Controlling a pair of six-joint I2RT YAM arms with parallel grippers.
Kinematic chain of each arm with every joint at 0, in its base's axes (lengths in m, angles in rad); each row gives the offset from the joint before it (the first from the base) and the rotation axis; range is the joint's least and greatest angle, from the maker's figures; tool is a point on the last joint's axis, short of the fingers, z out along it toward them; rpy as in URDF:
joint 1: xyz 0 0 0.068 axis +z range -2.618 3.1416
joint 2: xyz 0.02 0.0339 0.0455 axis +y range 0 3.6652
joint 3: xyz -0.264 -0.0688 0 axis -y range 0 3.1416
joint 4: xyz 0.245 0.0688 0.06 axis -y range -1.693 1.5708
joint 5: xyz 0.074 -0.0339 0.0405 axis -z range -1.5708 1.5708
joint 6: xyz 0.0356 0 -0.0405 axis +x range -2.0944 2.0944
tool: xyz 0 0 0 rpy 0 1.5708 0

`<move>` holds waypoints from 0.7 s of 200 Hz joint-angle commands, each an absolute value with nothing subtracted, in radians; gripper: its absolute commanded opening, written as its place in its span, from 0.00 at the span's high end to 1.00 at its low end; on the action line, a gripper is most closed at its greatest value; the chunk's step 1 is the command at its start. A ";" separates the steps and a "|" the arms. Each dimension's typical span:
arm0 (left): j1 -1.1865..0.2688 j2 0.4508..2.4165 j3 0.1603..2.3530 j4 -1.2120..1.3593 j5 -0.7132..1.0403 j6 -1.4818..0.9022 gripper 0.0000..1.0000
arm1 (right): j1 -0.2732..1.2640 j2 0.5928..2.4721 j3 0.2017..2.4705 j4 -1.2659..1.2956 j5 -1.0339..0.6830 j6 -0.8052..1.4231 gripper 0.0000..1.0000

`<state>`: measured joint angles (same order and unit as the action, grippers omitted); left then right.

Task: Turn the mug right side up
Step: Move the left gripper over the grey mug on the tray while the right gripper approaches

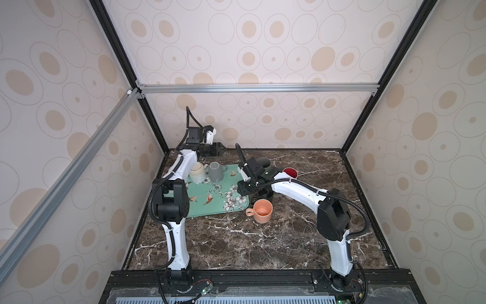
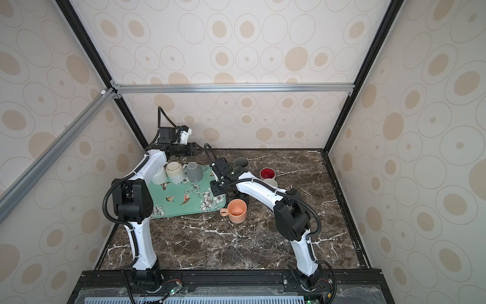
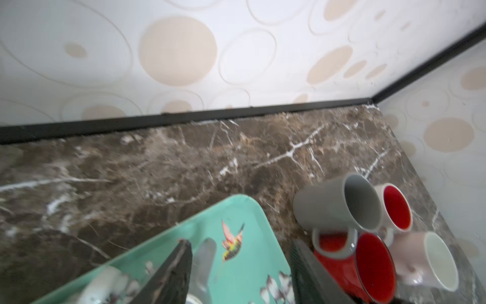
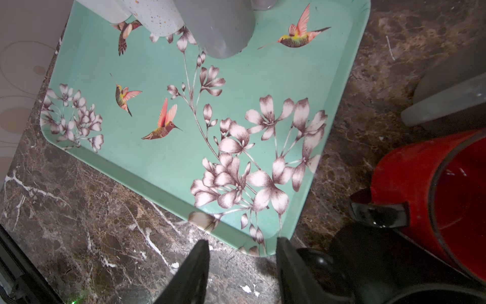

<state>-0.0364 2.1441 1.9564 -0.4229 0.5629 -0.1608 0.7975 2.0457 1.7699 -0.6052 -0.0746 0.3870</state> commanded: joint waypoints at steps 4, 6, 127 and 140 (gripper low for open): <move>-0.018 2.269 2.112 -0.560 0.492 -0.138 0.41 | 0.804 2.008 1.755 -0.612 -0.070 0.385 0.55; -0.018 2.277 2.122 -0.573 0.487 -0.135 0.41 | 0.804 2.008 1.755 -0.612 -0.070 0.385 0.55; -0.064 2.181 1.882 -0.610 0.545 -0.052 0.42 | 0.803 2.007 1.746 -0.599 -0.071 0.391 0.55; -0.078 2.147 1.832 -0.598 0.561 -0.048 0.42 | 0.803 1.999 1.737 -0.595 -0.071 0.393 0.55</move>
<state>-0.0483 2.2230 1.8935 -0.5903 0.5091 -0.0963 0.7975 2.0457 1.7576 -0.5964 -0.0746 0.3878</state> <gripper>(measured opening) 0.578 0.453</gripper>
